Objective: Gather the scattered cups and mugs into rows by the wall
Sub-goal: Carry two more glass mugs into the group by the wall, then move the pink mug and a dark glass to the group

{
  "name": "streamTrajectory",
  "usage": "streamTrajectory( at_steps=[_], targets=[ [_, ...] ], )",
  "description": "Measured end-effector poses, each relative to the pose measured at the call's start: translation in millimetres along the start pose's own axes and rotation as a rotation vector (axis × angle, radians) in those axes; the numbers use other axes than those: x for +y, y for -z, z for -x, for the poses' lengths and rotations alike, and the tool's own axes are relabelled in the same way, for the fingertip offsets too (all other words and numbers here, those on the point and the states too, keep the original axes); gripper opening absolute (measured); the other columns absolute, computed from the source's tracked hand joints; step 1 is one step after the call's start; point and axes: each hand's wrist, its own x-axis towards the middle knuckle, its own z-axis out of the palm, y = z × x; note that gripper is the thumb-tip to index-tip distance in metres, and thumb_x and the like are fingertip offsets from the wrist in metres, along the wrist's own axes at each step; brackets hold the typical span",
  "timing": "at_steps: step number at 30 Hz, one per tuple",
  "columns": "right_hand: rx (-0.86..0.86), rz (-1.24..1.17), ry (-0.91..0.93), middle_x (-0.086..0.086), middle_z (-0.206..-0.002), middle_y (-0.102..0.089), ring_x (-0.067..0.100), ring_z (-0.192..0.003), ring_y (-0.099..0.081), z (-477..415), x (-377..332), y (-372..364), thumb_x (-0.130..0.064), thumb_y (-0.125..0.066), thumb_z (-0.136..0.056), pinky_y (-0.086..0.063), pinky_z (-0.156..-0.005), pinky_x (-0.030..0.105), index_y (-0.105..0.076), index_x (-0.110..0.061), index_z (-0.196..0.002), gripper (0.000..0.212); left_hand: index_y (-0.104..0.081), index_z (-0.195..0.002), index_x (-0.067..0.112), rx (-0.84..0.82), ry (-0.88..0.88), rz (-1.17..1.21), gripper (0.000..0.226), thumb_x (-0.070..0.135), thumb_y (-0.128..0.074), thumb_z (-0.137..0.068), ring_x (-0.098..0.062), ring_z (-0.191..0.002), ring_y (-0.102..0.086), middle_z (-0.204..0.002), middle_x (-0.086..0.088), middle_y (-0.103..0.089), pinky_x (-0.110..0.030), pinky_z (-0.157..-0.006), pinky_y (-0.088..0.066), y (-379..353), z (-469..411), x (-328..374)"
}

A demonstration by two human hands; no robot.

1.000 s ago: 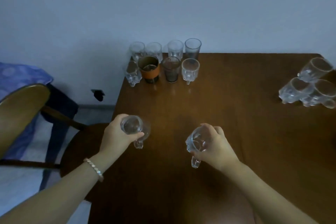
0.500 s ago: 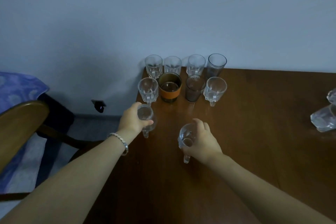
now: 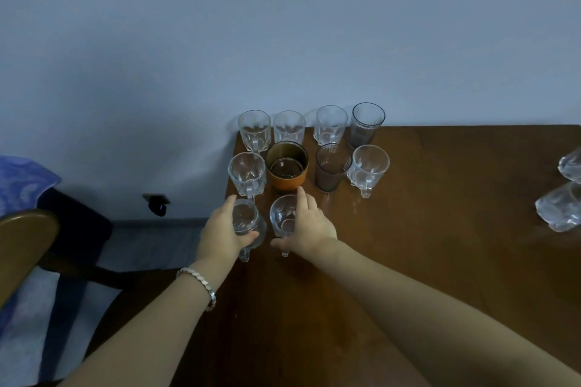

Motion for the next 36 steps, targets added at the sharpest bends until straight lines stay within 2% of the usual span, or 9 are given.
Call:
streamTrajectory(
  at_steps=[3,6,9,12,16,20,27,32,36],
  targets=[
    [-0.049,-0.066,0.016,0.005,-0.160,-0.008,0.026,-0.146,-0.018,23.8,14.6,9.0,-0.040,-0.077,-0.073,-0.027,-0.116,0.041,0.003,-0.015,-0.151,0.114,-0.014,-0.150,0.020,-0.027,0.020,-0.048,0.089,0.022,-0.071,-0.082,-0.032,-0.131,-0.044,-0.151,-0.012,-0.031,-0.042,-0.097,-0.046,-1.2,7.1,4.1],
    [-0.105,-0.037,-0.009,0.008,-0.153,-0.030,0.027,-0.137,-0.035,52.6,42.7,19.4,-0.037,-0.068,-0.083,-0.036,-0.110,0.038,-0.022,-0.014,-0.147,0.082,-0.004,-0.151,0.020,0.022,0.029,-0.201,0.092,0.025,-0.067,-0.084,-0.037,-0.142,-0.025,-0.158,-0.017,-0.010,-0.048,-0.108,-0.036,-4.4,29.0,14.4],
    [-0.239,0.059,-0.092,0.008,-0.136,-0.053,0.026,-0.122,-0.053,87.1,84.0,28.2,-0.034,-0.059,-0.090,-0.046,-0.099,0.035,-0.043,-0.015,-0.137,0.053,-0.012,-0.150,0.015,0.086,-0.087,-0.295,0.085,0.026,-0.066,-0.084,-0.036,-0.145,-0.012,-0.157,-0.018,-0.006,-0.050,-0.116,-0.025,-16.1,66.8,35.6],
    [-0.292,0.181,-0.139,0.006,-0.133,-0.055,0.026,-0.121,-0.053,128.3,133.3,37.5,-0.033,-0.056,-0.092,-0.046,-0.097,0.036,-0.045,-0.016,-0.135,0.048,-0.033,-0.143,0.018,-0.074,-0.225,-0.276,0.062,0.025,-0.061,-0.088,-0.028,-0.141,-0.025,-0.154,-0.008,-0.018,-0.042,-0.112,-0.033,-38.0,106.5,67.8],
    [-0.275,0.159,-0.230,0.005,-0.133,-0.055,0.025,-0.121,-0.053,188.5,206.3,57.3,-0.034,-0.054,-0.092,-0.046,-0.097,0.035,-0.046,-0.016,-0.135,0.047,-0.055,-0.125,0.022,-0.382,-0.395,-0.305,0.033,0.027,-0.053,-0.092,-0.013,-0.113,-0.057,-0.129,0.003,-0.055,-0.031,-0.093,-0.050,-77.0,153.0,121.5],
    [-0.209,0.057,-0.317,0.004,-0.131,-0.057,0.024,-0.117,-0.056,248.1,283.9,83.7,-0.034,-0.056,-0.091,-0.048,-0.094,0.033,-0.047,-0.019,-0.134,0.047,-0.057,-0.123,0.024,-0.559,-0.461,-0.392,0.031,0.029,-0.053,-0.093,-0.010,-0.107,-0.059,-0.122,0.006,-0.060,-0.030,-0.091,-0.053,-125.6,194.2,182.5],
    [0.029,-0.048,-0.366,0.002,-0.129,-0.058,0.019,-0.116,-0.056,350.4,416.2,147.1,-0.034,-0.060,-0.089,-0.048,-0.098,0.033,-0.053,-0.020,-0.128,0.042,-0.058,-0.122,0.023,-0.621,-0.461,-0.422,0.030,0.029,-0.052,-0.093,-0.013,-0.105,-0.061,-0.121,0.003,-0.063,-0.034,-0.092,-0.053,-222.9,255.0,268.6],
    [0.237,0.014,-0.480,0.002,-0.145,-0.038,0.022,-0.132,-0.039,425.0,518.0,176.2,-0.046,-0.064,-0.083,-0.039,-0.108,0.037,-0.042,-0.027,-0.137,0.062,-0.057,-0.122,0.023,-0.614,-0.431,-0.413,0.029,0.028,-0.053,-0.093,-0.012,-0.105,-0.062,-0.121,0.002,-0.063,-0.029,-0.090,-0.053,-285.8,296.8,320.7],
    [-0.046,0.096,-0.524,0.006,-0.157,-0.007,0.032,-0.142,-0.020,461.0,569.6,167.7,-0.053,-0.074,-0.069,-0.033,-0.111,0.045,-0.005,-0.040,-0.147,0.104,-0.058,-0.122,0.022,-0.622,-0.407,-0.400,0.030,0.028,-0.053,-0.093,-0.012,-0.103,-0.062,-0.118,0.003,-0.064,-0.024,-0.086,-0.052,-317.2,319.8,344.9]
  ],
)
